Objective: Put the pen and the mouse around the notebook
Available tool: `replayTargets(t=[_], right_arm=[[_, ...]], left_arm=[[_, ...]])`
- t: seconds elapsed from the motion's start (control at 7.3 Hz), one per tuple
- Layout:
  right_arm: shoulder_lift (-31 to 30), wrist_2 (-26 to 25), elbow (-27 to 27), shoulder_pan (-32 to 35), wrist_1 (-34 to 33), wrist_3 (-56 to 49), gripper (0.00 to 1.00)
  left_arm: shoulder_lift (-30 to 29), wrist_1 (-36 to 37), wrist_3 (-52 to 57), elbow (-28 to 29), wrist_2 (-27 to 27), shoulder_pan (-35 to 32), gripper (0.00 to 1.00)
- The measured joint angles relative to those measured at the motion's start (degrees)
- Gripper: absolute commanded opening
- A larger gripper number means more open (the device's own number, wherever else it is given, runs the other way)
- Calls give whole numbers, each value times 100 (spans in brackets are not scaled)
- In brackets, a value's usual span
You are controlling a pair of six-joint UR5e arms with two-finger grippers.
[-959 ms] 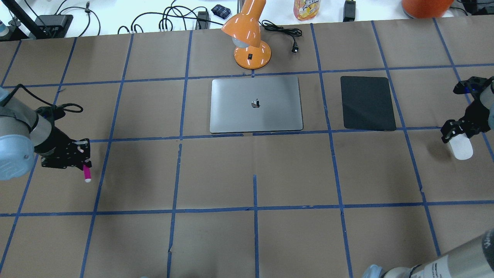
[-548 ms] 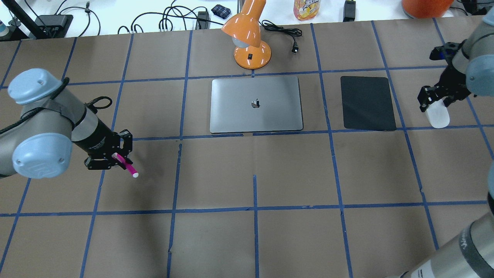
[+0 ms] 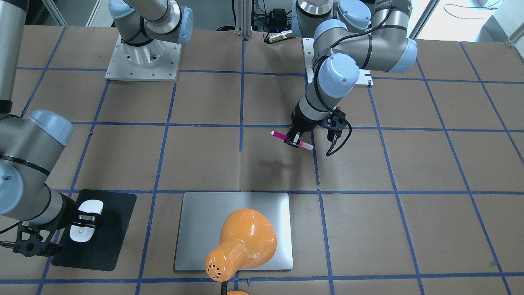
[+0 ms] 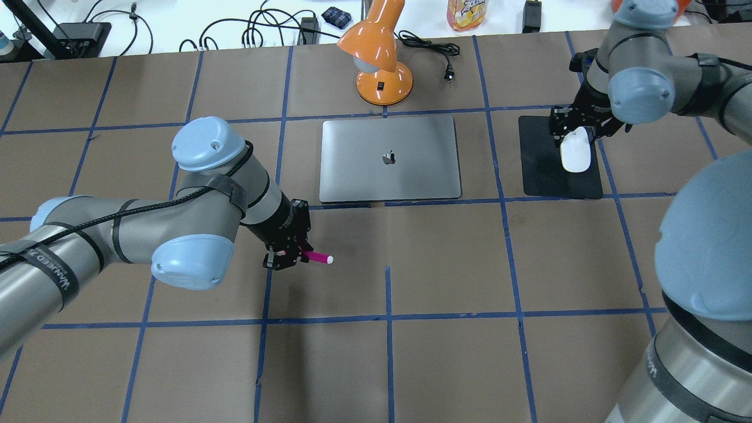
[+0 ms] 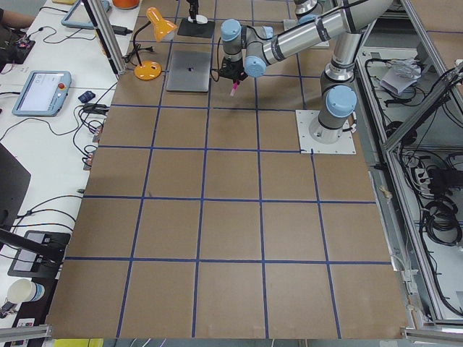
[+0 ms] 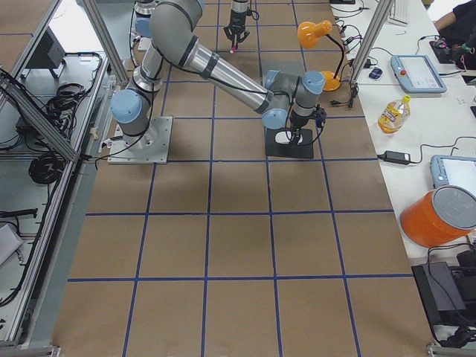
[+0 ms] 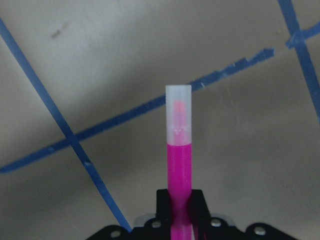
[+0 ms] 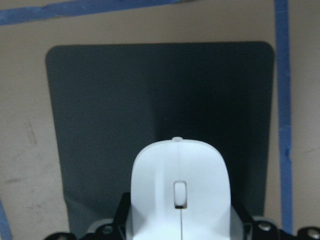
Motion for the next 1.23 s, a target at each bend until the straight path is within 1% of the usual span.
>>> replayTargets(t=[0.14,0.27,0.41,0.55,0.68,0.82,0.96,1.1,1.23], right_arm=[[78,47,-42,54,-19,123,45],[138,63,-65,74,-36,171,97],[174,69,-72,81,-42,203,100],[176,64,-71,89,-40,259,100],[164,43,-78,95,-29,324,100],[121,20,-112,106,-1,353,100],[-53,4,-175,164,186,363,100],[-393,-5,-219,275,572,375,100],[-825,5,-242,383,1034,469,100]], left_arm=[[-255,179,-701,104,-123,-266,0],[-543,249,-1374,374,-151,-571,0],[-855,170,-1889,813,-142,-790,0],[-1188,-115,-2225,1299,-139,-941,0],[-1483,-427,-2438,1663,-111,-1107,0],[-1703,-566,-2611,1865,37,-1289,0],[-1857,-596,-2722,1958,268,-1430,33],[-1938,-577,-2759,1990,421,-1500,81],[-1976,-535,-2637,1996,599,-1523,100]])
